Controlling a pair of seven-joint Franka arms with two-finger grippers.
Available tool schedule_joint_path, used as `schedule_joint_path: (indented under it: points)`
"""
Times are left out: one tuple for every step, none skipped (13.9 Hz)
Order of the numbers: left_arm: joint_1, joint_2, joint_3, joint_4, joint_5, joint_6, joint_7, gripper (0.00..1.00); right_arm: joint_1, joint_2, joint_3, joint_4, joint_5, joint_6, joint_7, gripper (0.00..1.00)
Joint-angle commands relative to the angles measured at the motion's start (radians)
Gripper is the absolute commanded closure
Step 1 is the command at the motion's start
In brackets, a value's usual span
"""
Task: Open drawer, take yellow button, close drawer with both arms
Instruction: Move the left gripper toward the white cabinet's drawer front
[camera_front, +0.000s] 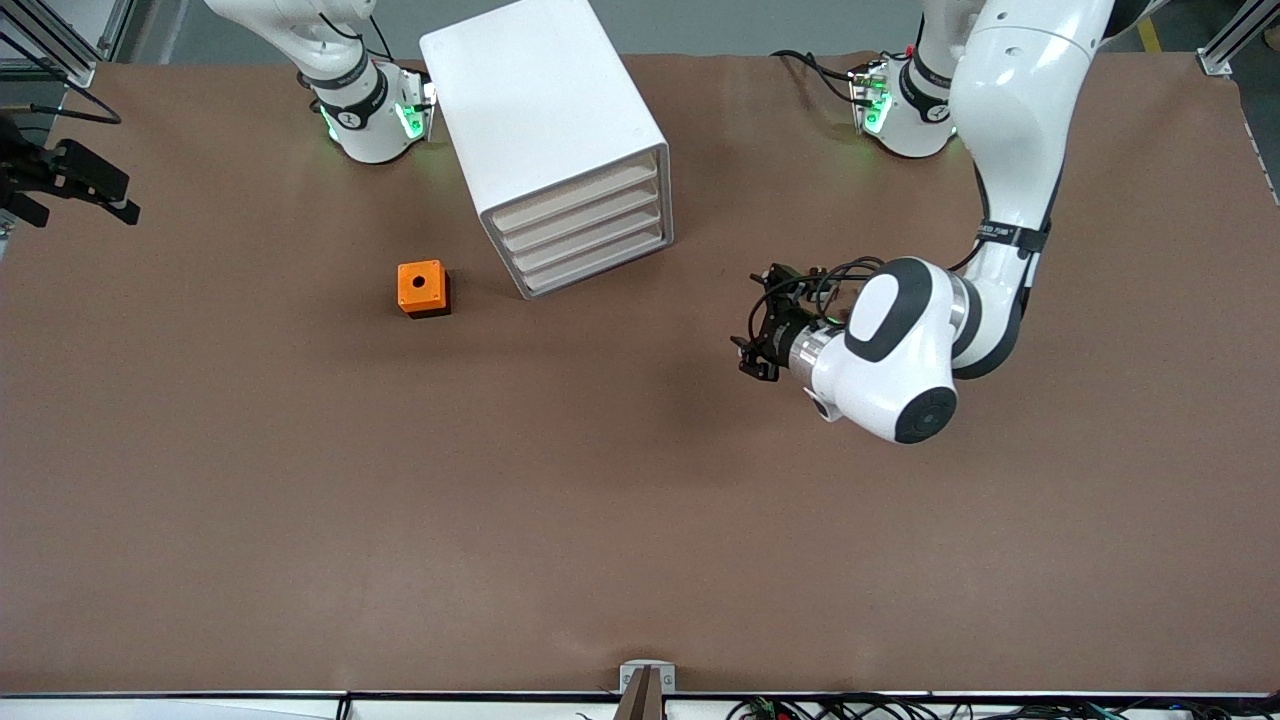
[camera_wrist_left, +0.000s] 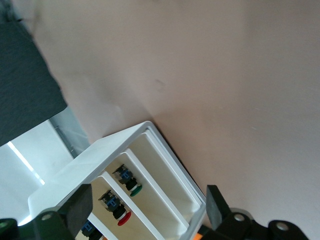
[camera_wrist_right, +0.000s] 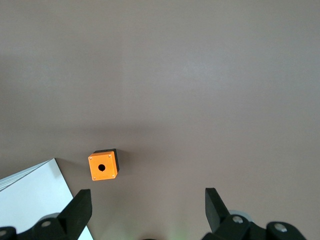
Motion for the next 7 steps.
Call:
schedule_joint_path:
  points:
    - [-0.032,0.016,0.002,0.037,-0.014,-0.090,-0.079,0.00,-0.003,-0.025,0.001,-0.024,0.011,0.004,-0.010,0.00]
    - [-0.034,0.019,0.002,0.043,-0.014,-0.127,-0.085,0.00,-0.003,-0.025,0.001,-0.024,0.011,0.004,-0.010,0.00]
    - [-0.037,0.021,0.002,0.044,-0.012,-0.161,-0.085,0.00,-0.003,-0.025,0.002,-0.024,0.011,0.002,-0.010,0.00]
    - [-0.037,0.022,0.007,0.054,-0.009,-0.193,-0.085,0.00,-0.003,-0.025,0.002,-0.024,0.011,0.002,-0.010,0.00]
    - [-0.035,0.027,0.007,0.067,-0.009,-0.234,-0.084,0.00,-0.003,-0.025,0.002,-0.024,0.011,0.001,-0.010,0.00]
    - [-0.035,0.030,0.007,0.069,-0.012,-0.250,-0.090,0.00,-0.003,-0.025,0.002,-0.024,0.011,-0.001,-0.010,0.00]
    - [-0.035,0.032,0.007,0.069,-0.014,-0.255,-0.111,0.00,-0.003,-0.025,0.002,-0.024,0.011,-0.001,-0.010,0.00]
